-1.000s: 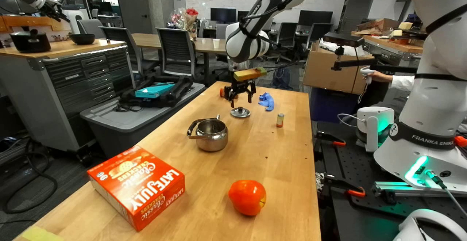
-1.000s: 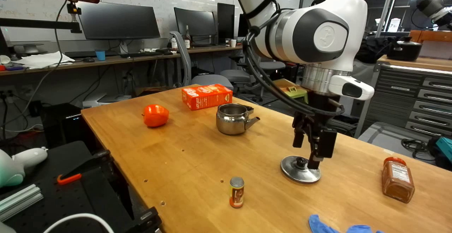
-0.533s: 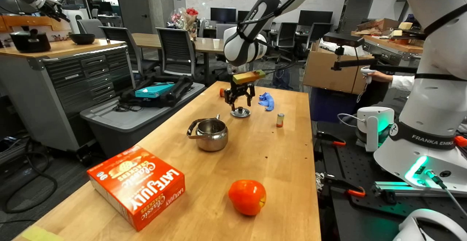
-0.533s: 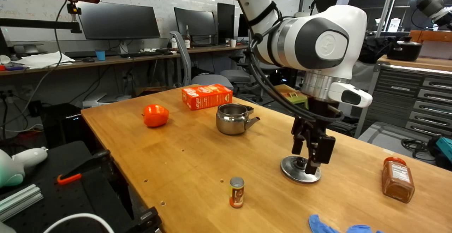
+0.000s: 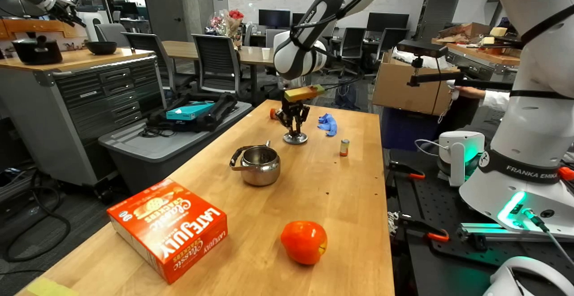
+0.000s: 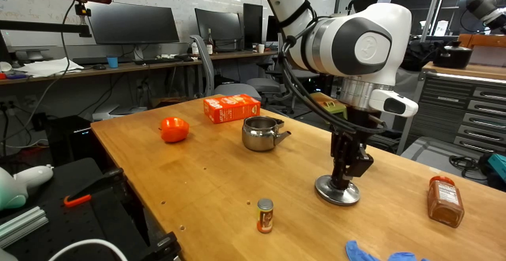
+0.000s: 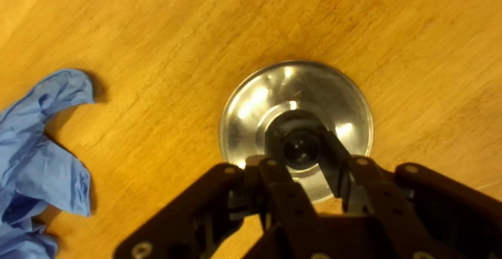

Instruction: Put the lid on the teapot

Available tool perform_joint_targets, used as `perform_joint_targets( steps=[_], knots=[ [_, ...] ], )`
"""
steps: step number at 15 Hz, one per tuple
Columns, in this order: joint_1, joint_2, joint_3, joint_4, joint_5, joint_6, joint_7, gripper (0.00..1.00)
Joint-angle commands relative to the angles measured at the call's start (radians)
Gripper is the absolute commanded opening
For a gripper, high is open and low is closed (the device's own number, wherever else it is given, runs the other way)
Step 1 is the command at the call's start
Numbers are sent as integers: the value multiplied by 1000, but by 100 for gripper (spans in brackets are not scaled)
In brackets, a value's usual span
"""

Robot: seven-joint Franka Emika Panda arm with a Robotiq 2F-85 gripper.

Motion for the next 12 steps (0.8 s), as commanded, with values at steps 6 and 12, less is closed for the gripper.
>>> perform_joint_targets(
  steps=[6,12],
  knots=[
    [-6,-67,33,-57,27,25,-89,7],
    [9,-162,32,-145,12,65,-122,7]
  ],
)
